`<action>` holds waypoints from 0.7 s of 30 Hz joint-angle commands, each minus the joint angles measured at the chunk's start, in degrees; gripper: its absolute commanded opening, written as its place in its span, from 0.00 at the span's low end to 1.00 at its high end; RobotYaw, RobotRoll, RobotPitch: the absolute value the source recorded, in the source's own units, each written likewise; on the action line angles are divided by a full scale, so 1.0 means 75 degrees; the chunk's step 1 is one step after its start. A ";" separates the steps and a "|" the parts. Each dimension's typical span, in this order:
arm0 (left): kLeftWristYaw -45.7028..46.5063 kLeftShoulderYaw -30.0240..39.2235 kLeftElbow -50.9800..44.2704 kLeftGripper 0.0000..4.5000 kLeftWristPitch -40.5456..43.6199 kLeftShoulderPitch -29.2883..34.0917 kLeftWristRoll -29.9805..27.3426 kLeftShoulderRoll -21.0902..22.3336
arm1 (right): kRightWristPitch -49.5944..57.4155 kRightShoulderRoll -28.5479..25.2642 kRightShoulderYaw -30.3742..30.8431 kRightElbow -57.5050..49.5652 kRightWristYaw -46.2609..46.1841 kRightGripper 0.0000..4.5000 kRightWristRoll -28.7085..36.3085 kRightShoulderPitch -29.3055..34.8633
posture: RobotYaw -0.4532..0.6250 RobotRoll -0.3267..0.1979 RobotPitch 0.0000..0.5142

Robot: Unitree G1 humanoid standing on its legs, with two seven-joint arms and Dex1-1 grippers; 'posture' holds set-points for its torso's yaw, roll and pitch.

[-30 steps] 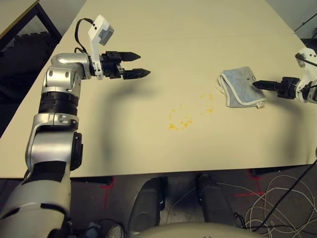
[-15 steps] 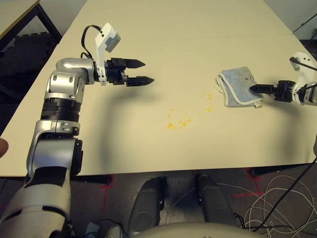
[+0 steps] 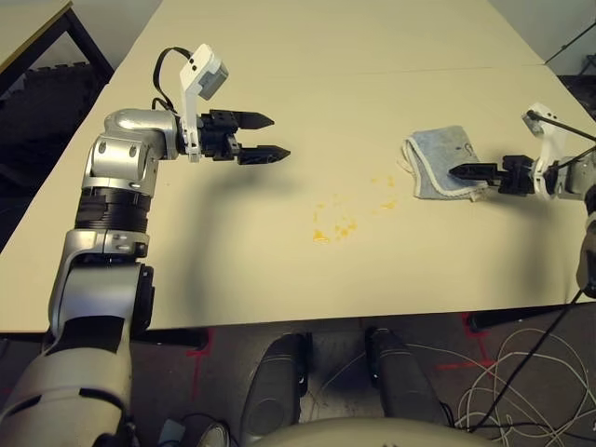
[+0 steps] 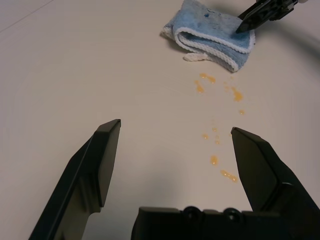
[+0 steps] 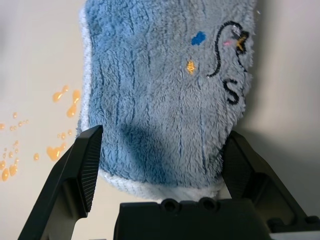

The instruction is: Wipe the water off the table with a rag.

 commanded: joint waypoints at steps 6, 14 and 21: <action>0.0086 -0.0086 -0.0246 1.00 0.0087 0.0158 -0.0132 -0.0024 | 0.0109 0.0350 -0.0499 0.0121 -0.0727 0.91 0.0238 -0.0018 | 0.46 0.62 0.37; 0.0129 -0.0148 -0.0155 1.00 0.0013 0.0086 -0.0150 -0.0073 | 0.0066 0.0358 -0.0722 0.0111 -0.0947 0.34 0.0266 0.0099 | 0.46 0.62 0.37; 0.0169 -0.0154 -0.0123 1.00 -0.0015 0.0050 -0.0150 -0.0162 | -0.0214 0.0368 -0.1032 0.0073 -0.1462 0.00 0.0407 0.0121 | 0.45 0.62 0.37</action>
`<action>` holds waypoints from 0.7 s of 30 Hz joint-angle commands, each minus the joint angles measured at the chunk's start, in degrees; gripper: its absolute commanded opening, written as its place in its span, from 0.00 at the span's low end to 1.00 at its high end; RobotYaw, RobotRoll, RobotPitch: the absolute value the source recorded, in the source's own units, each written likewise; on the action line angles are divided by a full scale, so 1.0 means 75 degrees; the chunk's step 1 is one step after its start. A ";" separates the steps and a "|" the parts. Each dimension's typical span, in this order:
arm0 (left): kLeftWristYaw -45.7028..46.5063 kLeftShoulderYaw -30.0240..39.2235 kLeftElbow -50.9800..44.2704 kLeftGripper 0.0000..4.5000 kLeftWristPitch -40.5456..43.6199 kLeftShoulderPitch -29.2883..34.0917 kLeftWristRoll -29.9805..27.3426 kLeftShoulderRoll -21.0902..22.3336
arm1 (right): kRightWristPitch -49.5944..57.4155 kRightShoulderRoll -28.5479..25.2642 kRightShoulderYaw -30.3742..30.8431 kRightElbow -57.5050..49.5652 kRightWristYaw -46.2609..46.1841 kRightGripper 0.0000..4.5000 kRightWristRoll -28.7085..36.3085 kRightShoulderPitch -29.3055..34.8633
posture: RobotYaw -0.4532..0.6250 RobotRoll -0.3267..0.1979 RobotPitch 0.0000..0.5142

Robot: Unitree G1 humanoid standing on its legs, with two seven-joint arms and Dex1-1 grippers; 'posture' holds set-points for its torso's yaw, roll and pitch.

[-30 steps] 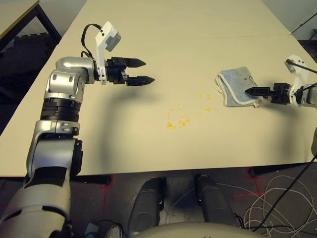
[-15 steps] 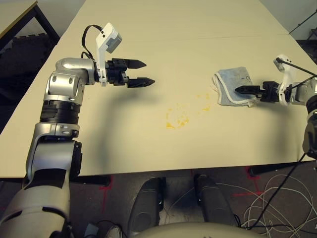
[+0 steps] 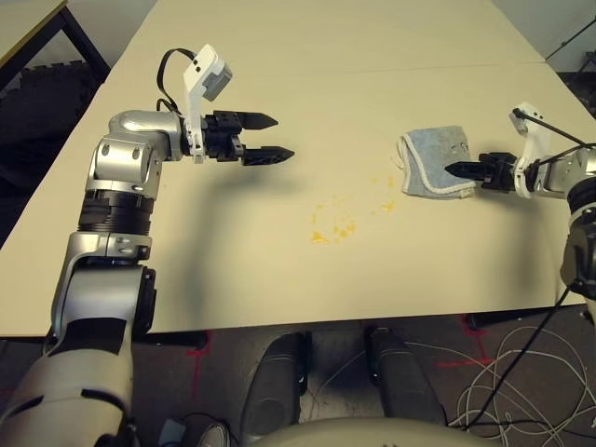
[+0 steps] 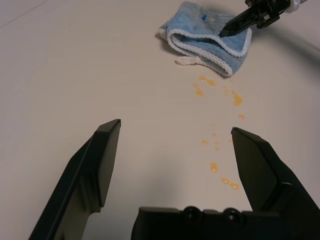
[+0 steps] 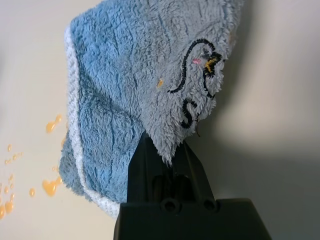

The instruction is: Wipe the water off the table with a rag.

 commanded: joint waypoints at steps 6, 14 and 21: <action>0.0046 -0.0091 -0.0137 1.00 0.0033 0.0059 -0.0066 -0.0014 | -0.0270 0.0113 -0.0215 -0.0258 -0.0278 0.00 0.0267 -0.0408 | 0.46 0.62 0.37; 0.0067 -0.0081 -0.0079 1.00 -0.0042 -0.0012 -0.0055 0.0011 | 0.3273 0.1051 0.0275 -0.4229 0.0574 0.00 0.1417 -0.0357 | 0.44 0.62 0.37; 0.0057 -0.0136 0.0112 1.00 -0.0189 -0.0225 -0.0019 -0.0088 | 0.6600 0.3011 -0.0749 -0.8773 -0.1221 0.00 0.2789 0.1074 | 0.42 0.62 0.38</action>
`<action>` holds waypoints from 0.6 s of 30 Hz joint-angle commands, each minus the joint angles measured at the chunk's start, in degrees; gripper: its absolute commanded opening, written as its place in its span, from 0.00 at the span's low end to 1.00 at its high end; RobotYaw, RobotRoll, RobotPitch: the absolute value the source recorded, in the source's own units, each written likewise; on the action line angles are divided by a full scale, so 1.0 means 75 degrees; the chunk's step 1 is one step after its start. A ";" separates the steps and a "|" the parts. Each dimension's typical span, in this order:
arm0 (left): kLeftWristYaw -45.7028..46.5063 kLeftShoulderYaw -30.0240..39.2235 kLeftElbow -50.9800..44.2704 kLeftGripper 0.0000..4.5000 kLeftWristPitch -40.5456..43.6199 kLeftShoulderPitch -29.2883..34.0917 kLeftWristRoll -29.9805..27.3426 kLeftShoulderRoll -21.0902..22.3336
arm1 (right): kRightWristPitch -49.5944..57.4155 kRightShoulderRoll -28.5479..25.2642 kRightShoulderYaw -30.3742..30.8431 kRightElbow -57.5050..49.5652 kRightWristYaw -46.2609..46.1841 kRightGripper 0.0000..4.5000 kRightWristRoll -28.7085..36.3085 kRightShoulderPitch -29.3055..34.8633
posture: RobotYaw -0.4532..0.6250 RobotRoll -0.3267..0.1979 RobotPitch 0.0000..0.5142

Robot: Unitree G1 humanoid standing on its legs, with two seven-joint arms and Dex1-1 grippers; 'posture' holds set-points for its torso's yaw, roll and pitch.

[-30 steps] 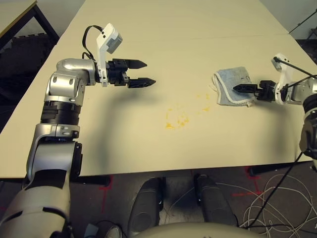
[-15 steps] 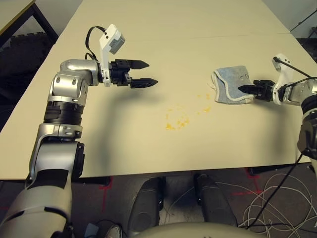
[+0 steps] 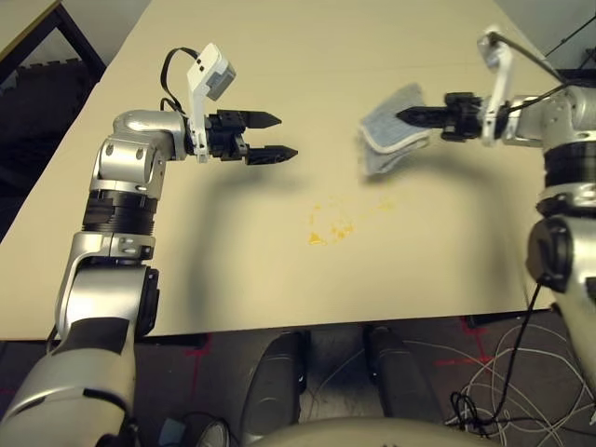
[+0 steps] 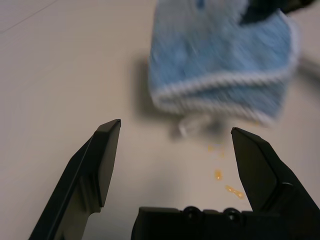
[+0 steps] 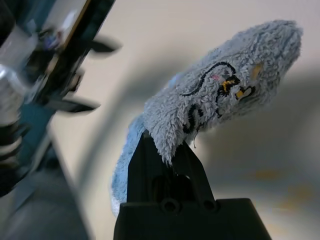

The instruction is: Wipe the water off the table with a rag.

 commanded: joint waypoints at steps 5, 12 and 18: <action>-0.0074 -0.0155 0.0226 1.00 -0.0159 -0.0227 0.0018 -0.0057 | 0.0953 0.1416 -0.0372 -0.2455 -0.1985 0.00 0.2080 0.1196 | 0.42 0.62 0.39; -0.0051 -0.0202 0.0328 1.00 -0.0248 -0.0215 0.0008 -0.0140 | 0.0953 0.1725 -0.0155 -0.2470 -0.3618 0.00 0.3616 0.1774 | 0.42 0.62 0.40; -0.0020 -0.0231 0.0411 1.00 -0.0340 -0.0164 0.0045 -0.0204 | 0.0852 0.1188 0.0512 -0.2256 -0.4273 0.00 0.2844 0.2497 | 0.42 0.62 0.41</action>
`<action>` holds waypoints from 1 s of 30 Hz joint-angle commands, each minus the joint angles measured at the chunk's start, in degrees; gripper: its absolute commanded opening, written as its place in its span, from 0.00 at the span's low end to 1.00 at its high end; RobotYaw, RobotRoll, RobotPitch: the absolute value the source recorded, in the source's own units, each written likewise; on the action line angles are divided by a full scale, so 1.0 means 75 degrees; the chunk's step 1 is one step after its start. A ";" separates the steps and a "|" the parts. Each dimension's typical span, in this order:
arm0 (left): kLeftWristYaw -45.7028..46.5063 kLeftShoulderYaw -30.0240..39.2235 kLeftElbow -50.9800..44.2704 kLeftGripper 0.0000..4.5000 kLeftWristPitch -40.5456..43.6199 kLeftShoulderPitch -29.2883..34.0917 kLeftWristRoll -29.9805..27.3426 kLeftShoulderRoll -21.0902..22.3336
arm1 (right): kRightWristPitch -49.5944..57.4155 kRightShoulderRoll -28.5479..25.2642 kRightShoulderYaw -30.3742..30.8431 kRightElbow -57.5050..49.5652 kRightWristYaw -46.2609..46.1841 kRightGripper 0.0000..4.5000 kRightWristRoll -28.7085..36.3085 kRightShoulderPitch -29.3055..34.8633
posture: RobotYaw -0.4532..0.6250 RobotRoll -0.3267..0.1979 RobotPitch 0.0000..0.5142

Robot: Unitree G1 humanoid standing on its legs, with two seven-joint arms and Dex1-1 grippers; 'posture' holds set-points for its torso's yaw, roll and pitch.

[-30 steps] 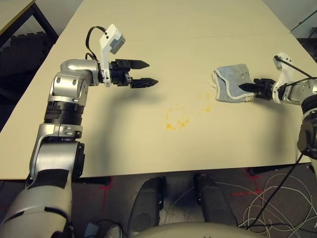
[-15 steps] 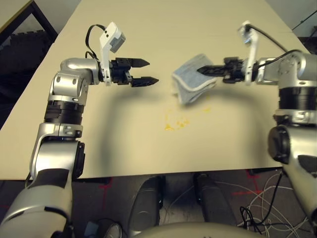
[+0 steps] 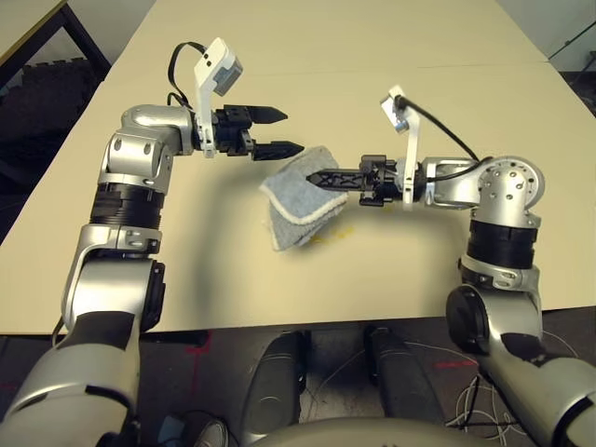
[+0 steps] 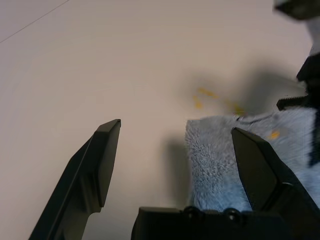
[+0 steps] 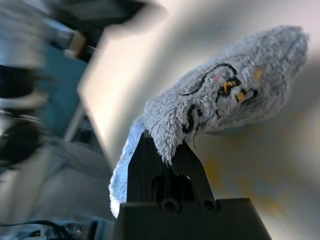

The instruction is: Wipe the water off the table with a rag.

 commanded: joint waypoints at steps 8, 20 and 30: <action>-0.0050 -0.0233 0.0248 1.00 -0.0099 -0.0037 0.0134 -0.0028 | -0.0822 -0.0936 0.0789 0.0992 -0.0422 0.00 -0.1537 0.0111 | 0.41 0.62 0.41; -0.0251 -0.0414 0.0200 1.00 -0.0084 0.0014 0.0206 0.0074 | -0.2487 -0.2185 0.1130 0.2423 -0.0167 0.00 -0.2787 -0.0888 | 0.40 0.62 0.41; -0.0260 -0.0398 0.0245 1.00 -0.0119 -0.0037 0.0226 0.0026 | -0.3733 -0.2969 0.1385 0.4230 0.0327 0.00 -0.3802 -0.1351 | 0.40 0.62 0.42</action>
